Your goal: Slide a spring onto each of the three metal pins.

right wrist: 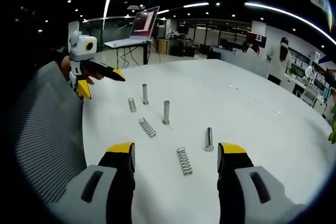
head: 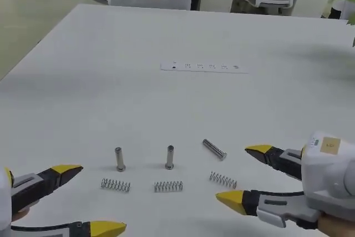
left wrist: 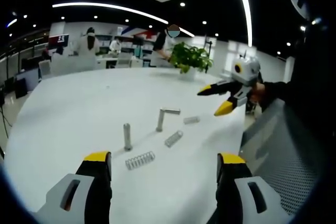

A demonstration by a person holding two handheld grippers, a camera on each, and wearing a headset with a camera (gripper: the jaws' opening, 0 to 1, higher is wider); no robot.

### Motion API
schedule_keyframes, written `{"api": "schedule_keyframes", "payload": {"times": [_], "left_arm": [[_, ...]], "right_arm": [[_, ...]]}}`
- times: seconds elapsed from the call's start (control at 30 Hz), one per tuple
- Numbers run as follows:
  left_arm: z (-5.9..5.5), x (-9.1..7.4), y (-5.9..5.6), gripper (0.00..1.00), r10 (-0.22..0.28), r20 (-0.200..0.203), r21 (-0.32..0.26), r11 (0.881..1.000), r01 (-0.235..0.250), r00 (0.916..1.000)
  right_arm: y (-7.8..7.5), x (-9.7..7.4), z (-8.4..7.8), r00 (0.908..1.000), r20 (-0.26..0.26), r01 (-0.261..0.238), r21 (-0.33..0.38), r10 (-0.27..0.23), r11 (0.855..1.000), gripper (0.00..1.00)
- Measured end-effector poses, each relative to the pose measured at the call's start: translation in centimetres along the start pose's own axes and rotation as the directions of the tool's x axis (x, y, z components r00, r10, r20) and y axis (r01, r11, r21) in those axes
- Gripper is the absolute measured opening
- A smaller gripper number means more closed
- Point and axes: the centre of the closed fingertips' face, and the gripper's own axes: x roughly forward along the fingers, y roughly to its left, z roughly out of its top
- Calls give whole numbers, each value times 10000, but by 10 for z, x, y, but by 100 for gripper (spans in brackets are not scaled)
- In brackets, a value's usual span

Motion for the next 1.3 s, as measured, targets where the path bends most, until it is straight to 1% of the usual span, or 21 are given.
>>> {"api": "schedule_keyframes", "payload": {"times": [0.37, 0.5, 0.67, 0.87, 1.03, 1.13, 1.17, 1.23, 1.27, 1.3], "left_arm": [[-1, 1, 0, 78, -13, -41, -5, 10000, 13, 10000], [-1, 0, 0, 78, -9, -42, -4, 10000, 9, 10000], [-1, 0, -1, 78, -2, -40, -5, 10000, 2, 10000], [-2, 0, -2, 78, -45, -98, 34, 10000, 46, 9999], [-3, 0, -3, 77, -89, -146, 50, 9999, 90, 9999], [-3, 0, -3, 77, -85, -141, 44, 10000, 85, 9999], [-2, 0, -2, 77, -76, -128, 37, 10000, 76, 9999], [-2, 0, -2, 77, -48, -115, 22, 10000, 49, 9999], [-2, 0, -2, 77, -40, -105, 16, 10000, 40, 9999], [-2, 0, -2, 77, -33, -80, -3, 10000, 33, 10000]], "right_arm": [[0, 0, -3, 9999, -134, -47, 14, 47, 10000, 59], [-4, 0, -2, 9999, -120, 67, 93, -66, 9999, 59], [-6, 0, -2, 9997, -237, 71, 73, -69, 9999, 56], [-19, 4, 6, 9994, -289, 205, 45, -204, 9998, 54], [-34, 12, 11, 9976, -649, 246, 52, -242, 9997, 46], [-40, 23, 16, 9963, -835, 210, -30, -212, 9998, 42], [-42, 26, 16, 9956, -915, 186, -47, -190, 9998, 40], [-45, 33, 14, 9916, -1286, 160, -63, -167, 9999, 38], [-46, 38, 15, 9904, -1369, 147, -123, -163, 9998, 37], [-47, 40, 14, 9897, -1420, 155, -127, -172, 9998, 35]]}}
